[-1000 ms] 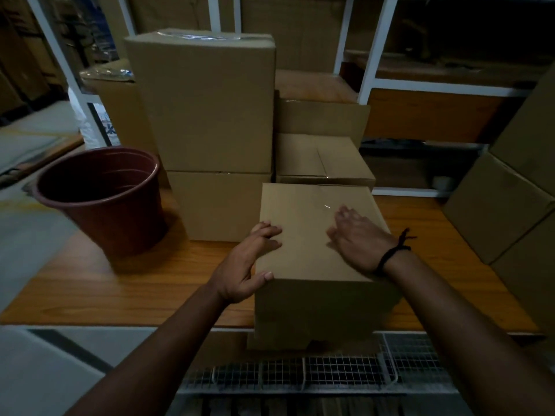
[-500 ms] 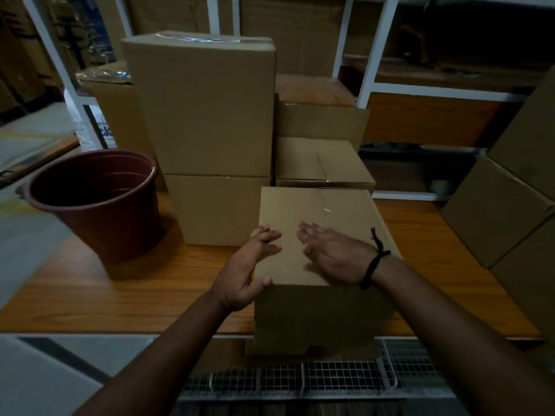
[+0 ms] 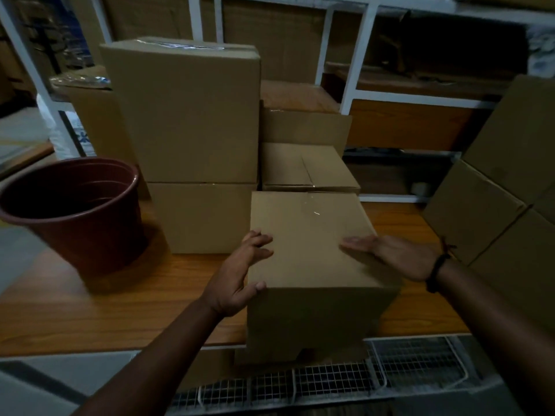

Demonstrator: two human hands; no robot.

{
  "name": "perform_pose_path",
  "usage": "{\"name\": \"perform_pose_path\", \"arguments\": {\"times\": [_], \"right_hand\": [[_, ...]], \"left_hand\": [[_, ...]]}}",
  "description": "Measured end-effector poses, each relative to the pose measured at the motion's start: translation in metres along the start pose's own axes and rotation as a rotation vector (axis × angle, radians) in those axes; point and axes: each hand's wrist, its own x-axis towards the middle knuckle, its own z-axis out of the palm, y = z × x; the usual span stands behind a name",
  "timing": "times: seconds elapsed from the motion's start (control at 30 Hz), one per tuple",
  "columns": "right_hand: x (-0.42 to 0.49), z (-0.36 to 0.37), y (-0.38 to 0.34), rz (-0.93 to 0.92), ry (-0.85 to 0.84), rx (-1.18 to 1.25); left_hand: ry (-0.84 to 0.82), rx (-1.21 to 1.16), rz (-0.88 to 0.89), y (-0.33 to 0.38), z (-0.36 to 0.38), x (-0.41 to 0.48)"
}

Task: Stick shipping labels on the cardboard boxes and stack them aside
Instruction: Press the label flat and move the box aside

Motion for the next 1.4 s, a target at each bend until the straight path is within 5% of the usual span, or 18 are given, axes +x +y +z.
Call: {"name": "perform_pose_path", "arguments": {"times": [0.13, 0.27, 0.43, 0.5, 0.57, 0.7, 0.83, 0.97, 1.13, 1.3, 1.4], "right_hand": [[0.026, 0.021, -0.033, -0.077, 0.093, -0.424], [0.039, 0.038, -0.049, -0.280, 0.019, -0.472], [0.049, 0.020, -0.033, -0.099, 0.155, -0.597], [0.044, 0.034, -0.037, -0.208, 0.083, -0.670], [0.039, 0.038, -0.036, -0.279, 0.033, -0.676], [0.040, 0.021, -0.022, -0.140, 0.156, -0.619], [0.025, 0.040, -0.029, -0.323, 0.035, -0.623], [0.025, 0.027, -0.020, -0.140, 0.155, -0.552], [0.001, 0.056, -0.042, -0.331, 0.081, -0.510], [-0.013, 0.045, 0.014, -0.112, 0.412, -0.325], [-0.023, 0.072, 0.044, -0.208, 0.634, -0.161]], "left_hand": [[0.003, -0.009, 0.001, -0.002, 0.004, 0.005], [0.032, -0.009, 0.008, -0.001, 0.003, 0.002], [0.025, -0.006, -0.013, -0.001, 0.003, 0.002], [0.033, -0.012, -0.007, -0.002, 0.002, 0.001], [0.027, -0.015, 0.004, -0.001, 0.003, 0.002], [0.026, -0.010, -0.006, -0.001, 0.004, 0.004], [0.041, -0.004, 0.006, -0.002, 0.001, 0.002], [0.040, -0.001, -0.008, -0.001, 0.005, 0.006], [0.049, 0.027, 0.014, -0.004, 0.002, 0.005], [0.057, 0.068, 0.006, -0.003, 0.003, 0.006], [0.099, 0.059, 0.007, -0.002, 0.007, 0.002]]}}
